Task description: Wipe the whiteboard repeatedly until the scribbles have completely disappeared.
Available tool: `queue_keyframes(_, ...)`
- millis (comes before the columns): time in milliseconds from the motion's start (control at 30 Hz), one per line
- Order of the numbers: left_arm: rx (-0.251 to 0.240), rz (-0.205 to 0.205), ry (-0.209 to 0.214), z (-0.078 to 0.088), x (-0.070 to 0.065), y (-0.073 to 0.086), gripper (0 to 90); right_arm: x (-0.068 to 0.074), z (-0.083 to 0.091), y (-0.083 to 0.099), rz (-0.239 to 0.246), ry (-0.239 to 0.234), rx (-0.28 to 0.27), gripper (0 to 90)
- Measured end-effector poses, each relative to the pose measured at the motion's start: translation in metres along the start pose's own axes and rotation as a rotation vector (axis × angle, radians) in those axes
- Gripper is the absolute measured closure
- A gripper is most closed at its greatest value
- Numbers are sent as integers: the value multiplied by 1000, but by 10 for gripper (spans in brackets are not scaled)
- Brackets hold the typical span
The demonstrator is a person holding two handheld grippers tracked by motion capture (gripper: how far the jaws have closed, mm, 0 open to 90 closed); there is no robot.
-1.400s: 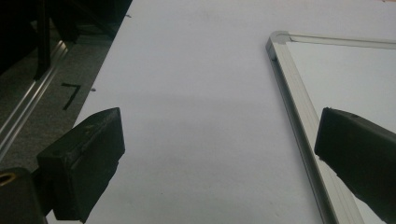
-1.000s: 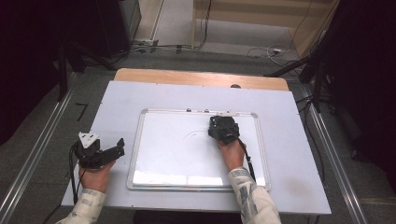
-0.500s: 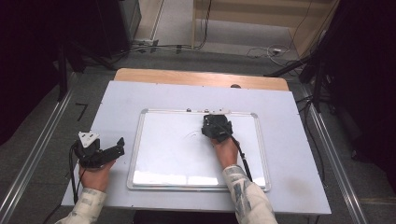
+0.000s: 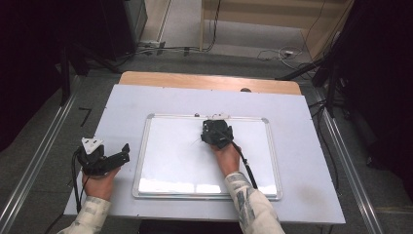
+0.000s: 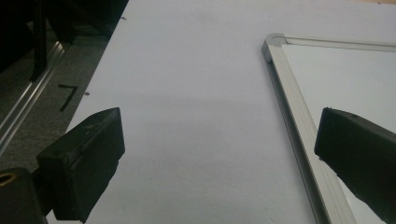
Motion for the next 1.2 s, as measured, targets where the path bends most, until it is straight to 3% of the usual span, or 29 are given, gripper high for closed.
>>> queue_keyframes(867,-9,6,0,2,1,-1,21,58,10,-6,79,-72,-23,389)
queue_keyframes(1200,-9,4,2,3,1,-1,21,73,15,-5,96,-90,-28,389)
Point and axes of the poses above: each handheld gripper's, and its own axes: z roughly backward along the jaws, y roughly out of its underside, x roughly to its left, the point moved 10 cm from there along -z, roughly forward along the jaws, and after that the axes turned 12 degrees about y, right-handed, at the moved point
